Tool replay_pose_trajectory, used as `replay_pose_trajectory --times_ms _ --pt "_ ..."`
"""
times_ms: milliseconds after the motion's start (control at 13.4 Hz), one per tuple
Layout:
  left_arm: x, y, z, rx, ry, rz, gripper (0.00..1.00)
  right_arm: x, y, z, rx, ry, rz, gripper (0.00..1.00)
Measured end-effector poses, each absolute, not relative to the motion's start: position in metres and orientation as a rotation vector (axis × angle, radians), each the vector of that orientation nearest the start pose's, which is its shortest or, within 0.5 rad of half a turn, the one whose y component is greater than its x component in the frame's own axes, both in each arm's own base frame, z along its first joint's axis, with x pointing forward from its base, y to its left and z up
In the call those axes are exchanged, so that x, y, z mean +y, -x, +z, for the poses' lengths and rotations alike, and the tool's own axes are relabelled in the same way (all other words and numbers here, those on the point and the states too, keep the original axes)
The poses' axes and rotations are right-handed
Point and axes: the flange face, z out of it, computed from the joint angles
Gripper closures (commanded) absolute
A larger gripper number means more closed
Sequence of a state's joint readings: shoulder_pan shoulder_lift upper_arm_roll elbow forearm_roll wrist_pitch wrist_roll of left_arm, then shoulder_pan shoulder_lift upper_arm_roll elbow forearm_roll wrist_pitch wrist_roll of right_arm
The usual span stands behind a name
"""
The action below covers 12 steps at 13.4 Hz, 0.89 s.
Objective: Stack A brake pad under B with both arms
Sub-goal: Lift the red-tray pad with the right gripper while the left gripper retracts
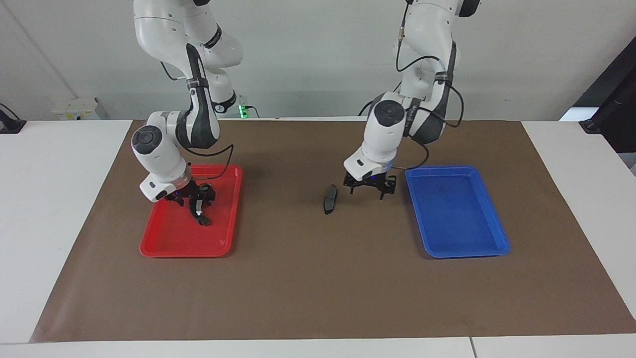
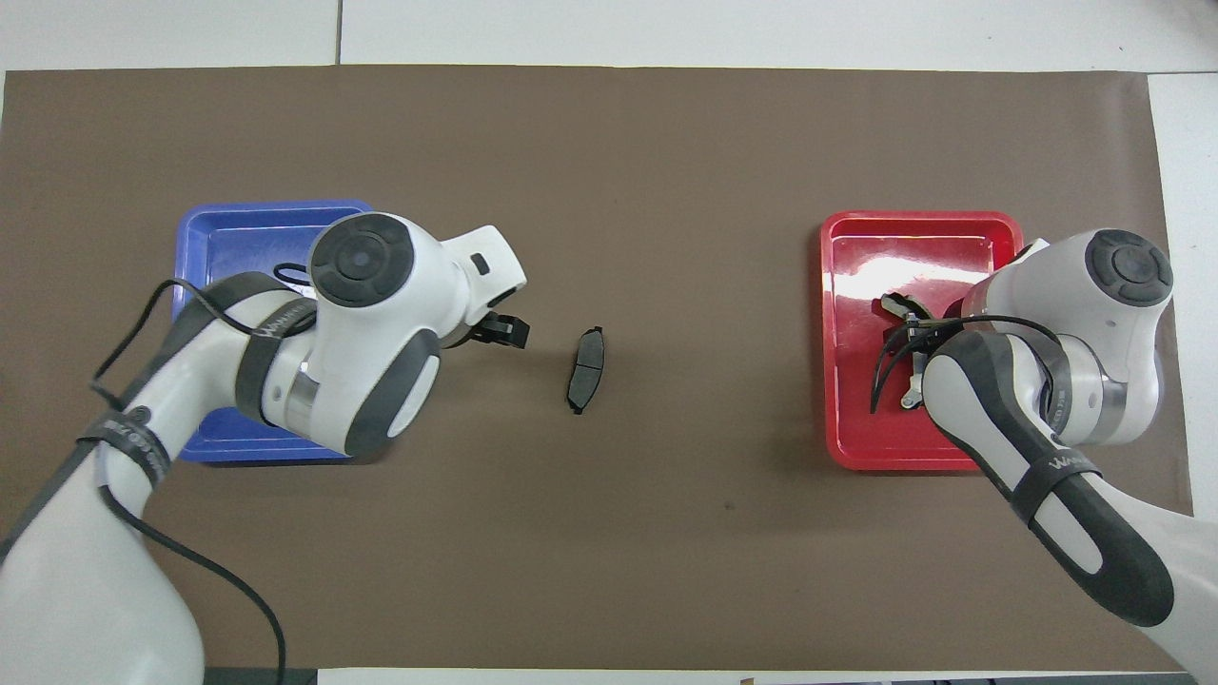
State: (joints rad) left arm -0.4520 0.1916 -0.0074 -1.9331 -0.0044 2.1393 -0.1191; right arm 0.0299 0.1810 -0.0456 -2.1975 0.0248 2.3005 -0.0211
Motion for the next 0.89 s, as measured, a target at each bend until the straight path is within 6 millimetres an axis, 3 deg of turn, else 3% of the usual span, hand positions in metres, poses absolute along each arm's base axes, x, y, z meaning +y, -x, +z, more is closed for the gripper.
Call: replay_pose_trajectory --times_ms 149,298,373,447,671,895 --pt "-0.197 -0.566 0.419 0.525 3.099 0.029 0.01 -0.008 -0.542 0.294 -0.016 3.127 0.129 0.38" --pt "-0.143 -0.582 0.443 0.481 3.101 0.107 0.01 -0.008 -0.542 0.294 -0.024 3.126 0.129 0.6" --pt "-0.12 -0.587 0.453 0.471 3.104 0.131 0.01 -0.008 -0.542 0.294 -0.029 3.126 0.13 0.74" --pt "-0.098 -0.591 0.463 0.473 3.106 0.135 0.01 -0.008 -0.541 0.294 -0.043 3.126 0.132 1.0" --pt "-0.049 -0.589 0.493 0.473 3.112 0.097 0.01 -0.008 -0.54 0.293 -0.053 3.125 0.135 1.0" --pt "-0.022 -0.567 0.532 0.458 3.118 0.131 0.01 -0.004 -0.544 0.305 -0.066 3.118 0.2 1.0"
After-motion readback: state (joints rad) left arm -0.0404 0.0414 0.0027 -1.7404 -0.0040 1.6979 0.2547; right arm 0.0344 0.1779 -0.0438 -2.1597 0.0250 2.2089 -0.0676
